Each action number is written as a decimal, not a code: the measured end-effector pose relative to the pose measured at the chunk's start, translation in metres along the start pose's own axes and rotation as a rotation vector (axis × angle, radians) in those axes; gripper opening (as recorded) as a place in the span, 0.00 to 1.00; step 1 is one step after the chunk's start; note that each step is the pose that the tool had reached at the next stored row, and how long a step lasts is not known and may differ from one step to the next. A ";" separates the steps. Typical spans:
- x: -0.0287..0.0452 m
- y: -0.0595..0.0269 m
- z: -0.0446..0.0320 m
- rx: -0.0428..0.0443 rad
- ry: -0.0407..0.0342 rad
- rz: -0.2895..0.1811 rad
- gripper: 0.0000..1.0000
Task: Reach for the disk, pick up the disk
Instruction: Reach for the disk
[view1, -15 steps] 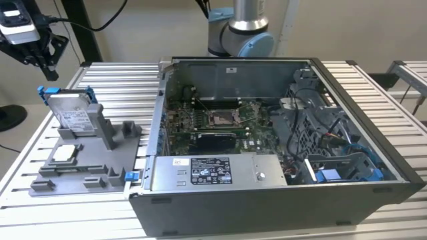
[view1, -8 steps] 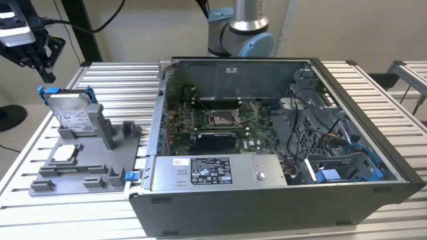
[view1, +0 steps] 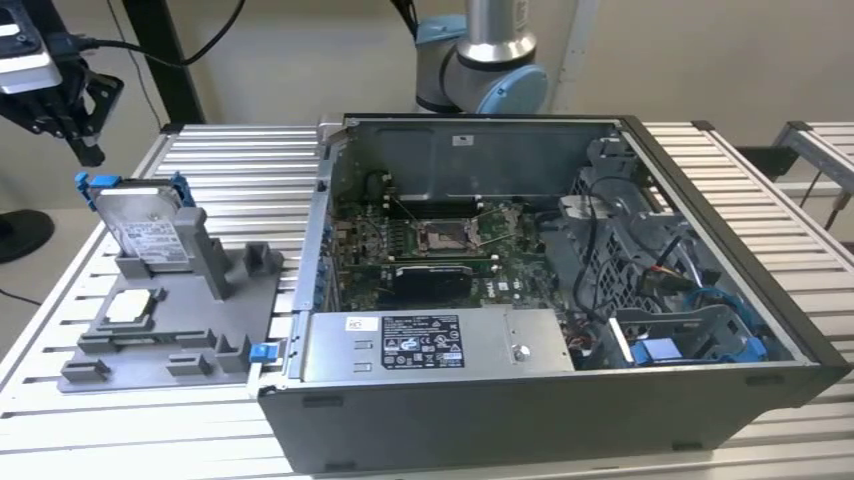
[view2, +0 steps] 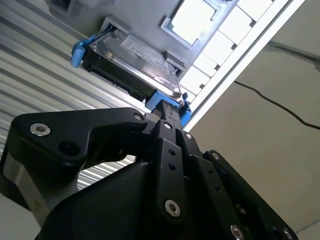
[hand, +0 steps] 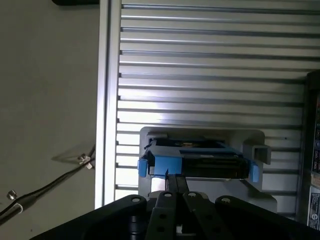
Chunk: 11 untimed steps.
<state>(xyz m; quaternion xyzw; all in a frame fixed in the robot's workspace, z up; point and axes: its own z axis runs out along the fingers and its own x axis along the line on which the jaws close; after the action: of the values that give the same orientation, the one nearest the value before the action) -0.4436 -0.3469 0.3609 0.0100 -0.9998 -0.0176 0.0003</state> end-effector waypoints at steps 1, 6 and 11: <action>0.0002 0.0000 0.0000 0.0001 0.0001 0.000 0.00; 0.0004 0.0000 0.0000 0.0000 0.0001 0.000 0.00; 0.0005 0.0000 0.0000 0.0000 0.0000 -0.001 0.00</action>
<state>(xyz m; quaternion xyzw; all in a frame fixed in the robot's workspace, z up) -0.4441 -0.3468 0.3609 0.0106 -0.9998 -0.0176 0.0003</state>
